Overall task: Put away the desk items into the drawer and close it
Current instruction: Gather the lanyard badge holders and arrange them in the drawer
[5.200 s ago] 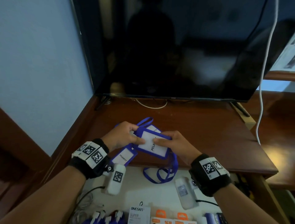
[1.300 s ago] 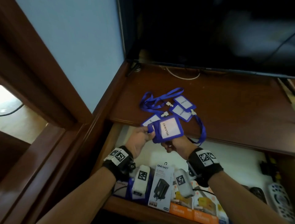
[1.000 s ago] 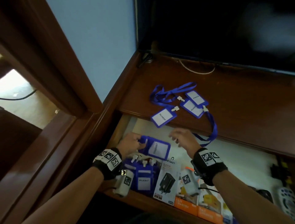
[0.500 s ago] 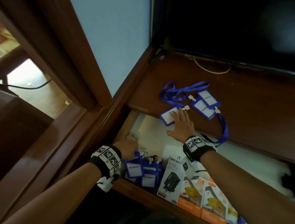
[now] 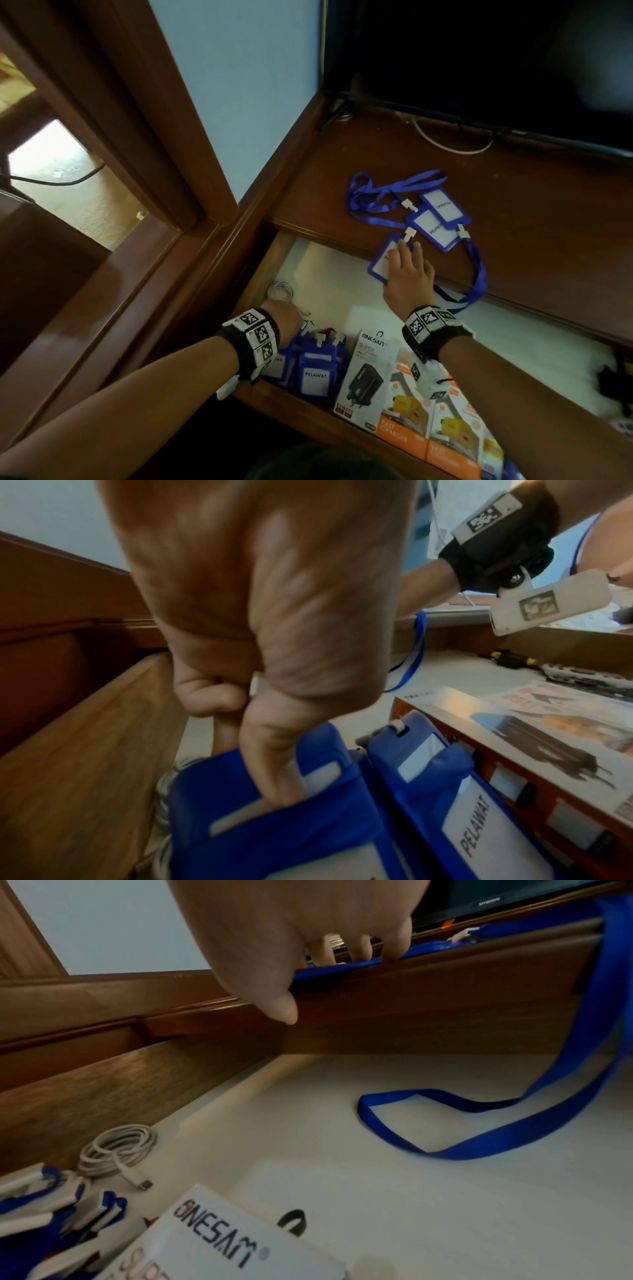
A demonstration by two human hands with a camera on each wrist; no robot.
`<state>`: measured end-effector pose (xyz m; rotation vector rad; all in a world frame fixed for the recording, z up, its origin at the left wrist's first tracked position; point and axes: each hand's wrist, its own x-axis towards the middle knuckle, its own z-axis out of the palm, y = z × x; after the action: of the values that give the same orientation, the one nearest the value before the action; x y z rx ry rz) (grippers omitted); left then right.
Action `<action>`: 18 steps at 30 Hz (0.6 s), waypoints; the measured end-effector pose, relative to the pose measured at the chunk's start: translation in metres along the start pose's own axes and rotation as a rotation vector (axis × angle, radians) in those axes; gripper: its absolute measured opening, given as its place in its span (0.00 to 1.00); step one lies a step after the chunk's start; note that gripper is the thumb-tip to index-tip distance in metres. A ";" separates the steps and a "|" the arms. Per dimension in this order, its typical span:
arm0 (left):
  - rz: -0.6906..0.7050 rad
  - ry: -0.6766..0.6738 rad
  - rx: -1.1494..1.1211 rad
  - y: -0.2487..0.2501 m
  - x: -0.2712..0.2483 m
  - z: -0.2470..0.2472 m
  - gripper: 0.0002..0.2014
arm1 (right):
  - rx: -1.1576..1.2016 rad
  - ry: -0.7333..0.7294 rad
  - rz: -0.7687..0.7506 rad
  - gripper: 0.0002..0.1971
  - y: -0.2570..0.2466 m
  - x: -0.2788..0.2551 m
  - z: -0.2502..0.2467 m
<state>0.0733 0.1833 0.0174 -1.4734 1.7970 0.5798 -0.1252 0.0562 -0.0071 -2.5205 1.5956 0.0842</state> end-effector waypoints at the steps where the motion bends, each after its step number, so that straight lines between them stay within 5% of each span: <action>1: 0.004 -0.003 0.004 0.001 0.002 0.000 0.10 | 0.000 -0.004 -0.001 0.31 0.001 -0.002 -0.001; 11: 0.028 0.146 -0.054 0.000 0.002 0.004 0.13 | 0.237 0.005 0.017 0.28 0.010 -0.014 -0.010; 18: 0.148 0.214 -0.163 0.007 0.014 0.007 0.30 | 0.480 0.037 -0.004 0.27 0.020 -0.031 -0.012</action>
<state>0.0672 0.1813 0.0017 -1.5692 2.0807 0.6778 -0.1575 0.0738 0.0072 -2.1614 1.4143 -0.3105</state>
